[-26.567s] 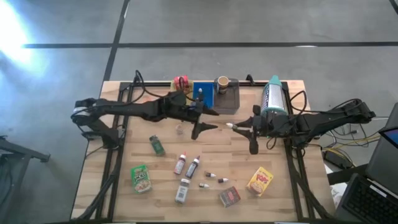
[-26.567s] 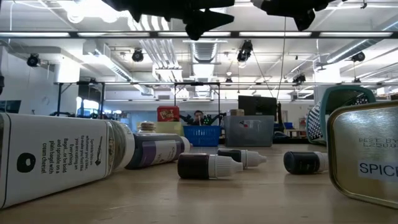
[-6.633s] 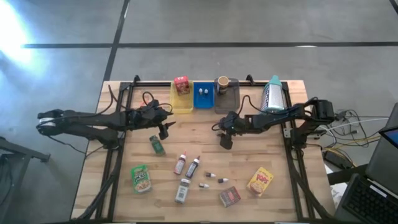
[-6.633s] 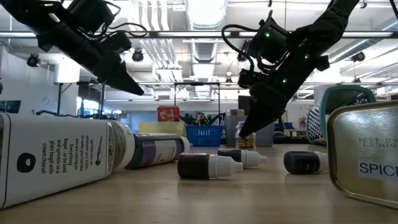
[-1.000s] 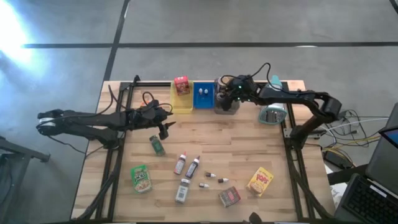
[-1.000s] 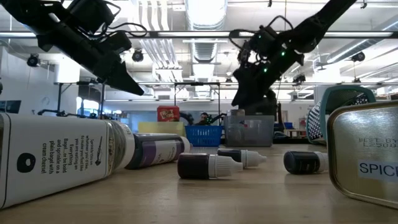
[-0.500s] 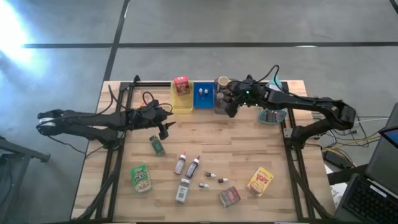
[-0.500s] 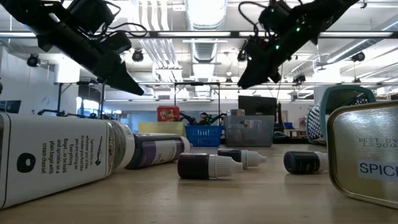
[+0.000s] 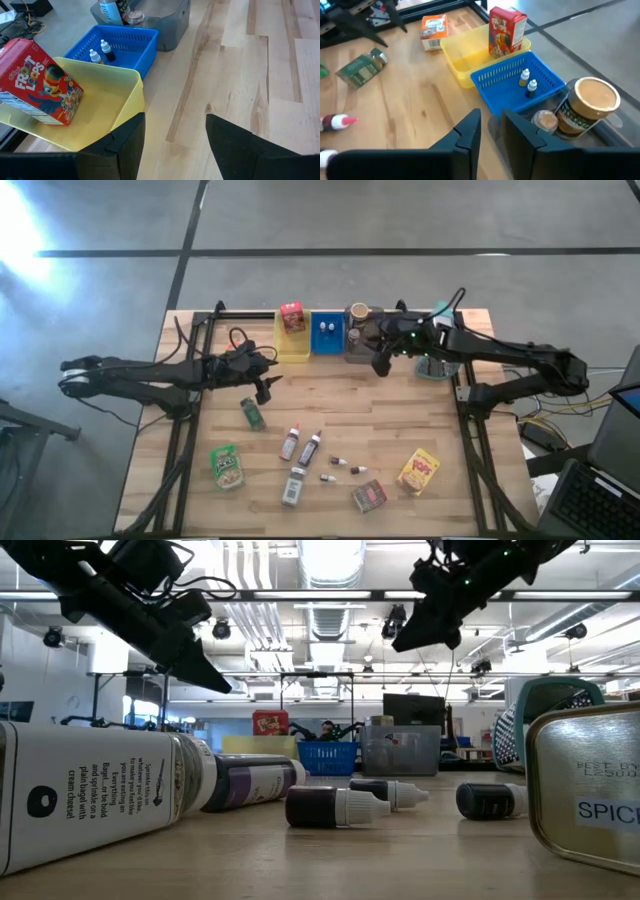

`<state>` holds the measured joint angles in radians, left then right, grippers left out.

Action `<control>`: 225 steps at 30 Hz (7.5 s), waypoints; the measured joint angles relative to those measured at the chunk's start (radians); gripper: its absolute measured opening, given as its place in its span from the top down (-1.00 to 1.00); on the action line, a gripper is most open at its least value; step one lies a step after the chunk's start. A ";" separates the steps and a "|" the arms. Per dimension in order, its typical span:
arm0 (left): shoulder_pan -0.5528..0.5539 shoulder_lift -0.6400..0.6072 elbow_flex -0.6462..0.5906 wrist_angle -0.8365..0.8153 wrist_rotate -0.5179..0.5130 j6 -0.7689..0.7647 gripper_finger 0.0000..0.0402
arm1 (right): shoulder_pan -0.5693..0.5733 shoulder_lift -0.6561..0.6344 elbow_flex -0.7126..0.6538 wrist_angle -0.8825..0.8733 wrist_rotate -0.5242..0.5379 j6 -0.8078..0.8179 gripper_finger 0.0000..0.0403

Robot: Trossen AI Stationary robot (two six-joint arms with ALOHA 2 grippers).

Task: Pick & Place Kitchen Items
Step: Put the orange cereal box into the yellow bin

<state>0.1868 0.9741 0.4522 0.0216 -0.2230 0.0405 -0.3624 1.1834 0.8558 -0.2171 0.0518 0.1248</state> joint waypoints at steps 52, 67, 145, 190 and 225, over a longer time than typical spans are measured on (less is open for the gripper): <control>0.026 0.008 0.256 -0.468 0.020 -0.046 -0.09 | 0.332 -0.135 0.000 -0.124 0.002 0.008 0.96; 0.218 0.126 0.548 -1.016 -0.039 0.199 -0.57 | 0.332 -0.135 0.000 -0.116 0.003 0.033 0.96; 0.495 0.511 0.536 -1.049 0.032 0.861 -0.98 | 0.332 -0.135 -0.028 -0.115 0.003 0.029 0.96; 0.657 0.525 0.485 -0.953 0.042 0.952 -0.98 | 0.332 -0.135 -0.069 -0.093 0.003 0.025 0.96; 0.682 0.521 0.426 -0.859 -0.066 0.904 -0.98 | 0.332 -0.135 -0.080 -0.093 0.003 0.025 0.96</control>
<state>0.8685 1.4948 0.8783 -0.8376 -0.2890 0.9443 -0.0307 1.0485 0.7761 -0.3099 0.0544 0.1493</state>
